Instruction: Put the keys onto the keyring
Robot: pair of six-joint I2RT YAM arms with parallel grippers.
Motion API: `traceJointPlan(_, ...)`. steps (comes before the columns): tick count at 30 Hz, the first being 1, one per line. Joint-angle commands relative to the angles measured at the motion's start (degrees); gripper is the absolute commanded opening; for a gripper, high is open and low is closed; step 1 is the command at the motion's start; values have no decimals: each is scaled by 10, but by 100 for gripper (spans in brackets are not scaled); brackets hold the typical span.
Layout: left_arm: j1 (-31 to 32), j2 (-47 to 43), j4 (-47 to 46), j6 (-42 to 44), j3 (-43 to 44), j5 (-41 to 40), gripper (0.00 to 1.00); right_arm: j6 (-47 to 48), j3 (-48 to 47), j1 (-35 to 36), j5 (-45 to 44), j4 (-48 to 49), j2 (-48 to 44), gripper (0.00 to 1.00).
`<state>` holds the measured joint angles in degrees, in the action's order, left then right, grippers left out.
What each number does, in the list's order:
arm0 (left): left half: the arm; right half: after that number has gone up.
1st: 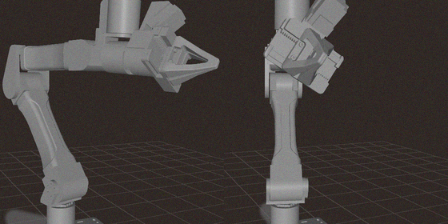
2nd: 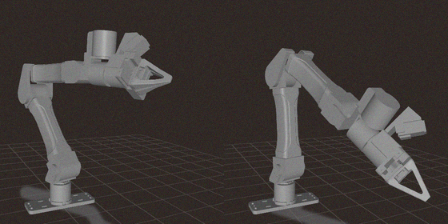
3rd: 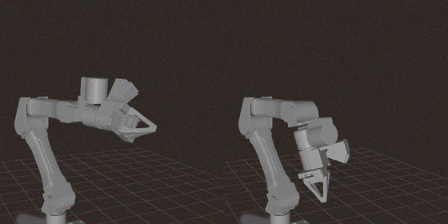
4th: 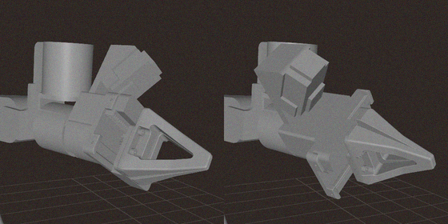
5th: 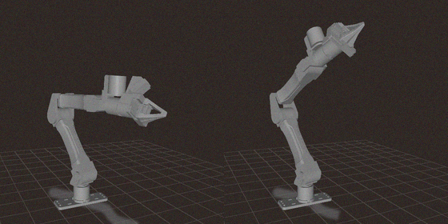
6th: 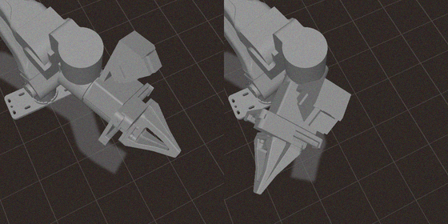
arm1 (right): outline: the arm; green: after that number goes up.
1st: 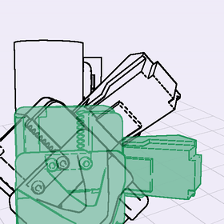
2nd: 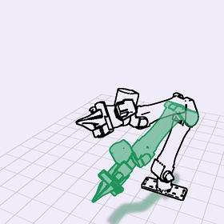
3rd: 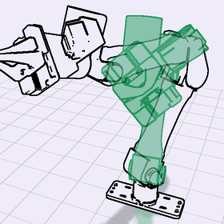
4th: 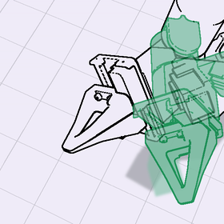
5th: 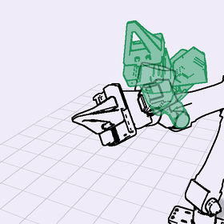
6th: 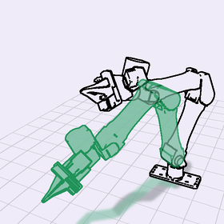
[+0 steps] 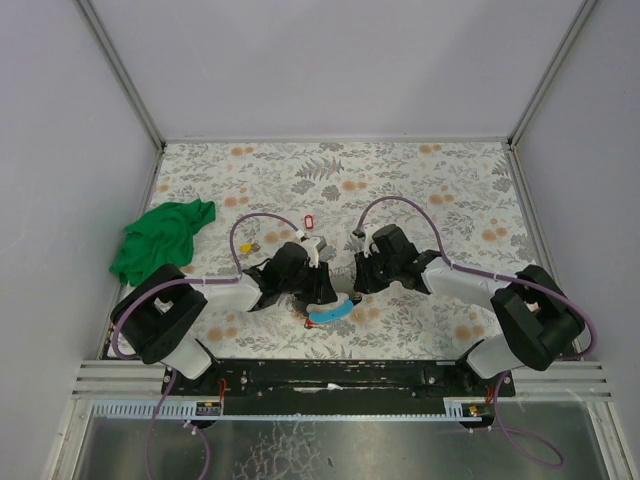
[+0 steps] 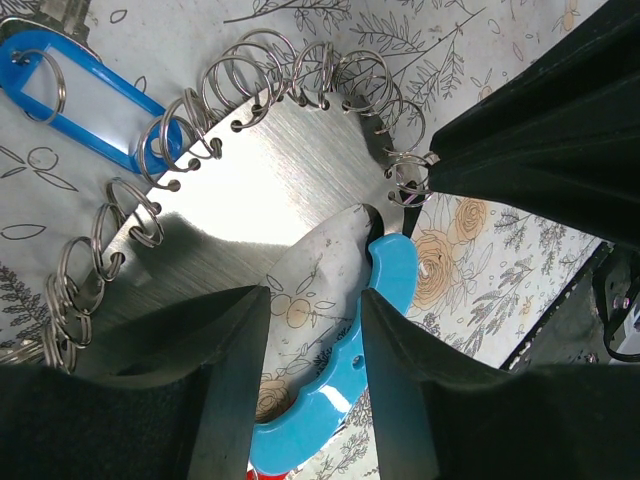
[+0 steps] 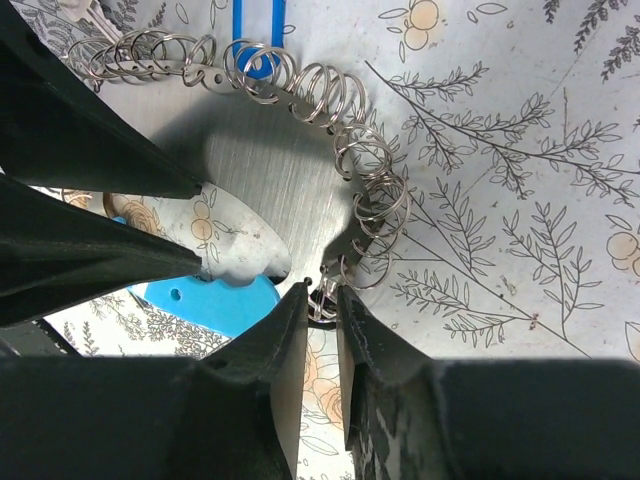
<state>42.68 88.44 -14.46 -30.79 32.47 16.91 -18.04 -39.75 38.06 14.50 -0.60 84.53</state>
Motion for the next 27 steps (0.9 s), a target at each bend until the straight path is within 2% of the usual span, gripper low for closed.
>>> traceJointPlan(1, -4, 9, 14, 13, 12, -9, 41, -5, -32, -4, 20, -14, 12, 25)
traceJointPlan(12, -3, 9, 11, 13, 12, -6, 41, -3, -60, -4, 21, -38, 50, 24)
traceJointPlan(21, -11, -22, 5, 22, 8, -1, 41, 37, -74, -4, 16, -63, 38, 6)
traceJointPlan(27, -62, -101, -4, 22, -4, 41, 42, 101, -94, -4, 33, -63, -1, 3)
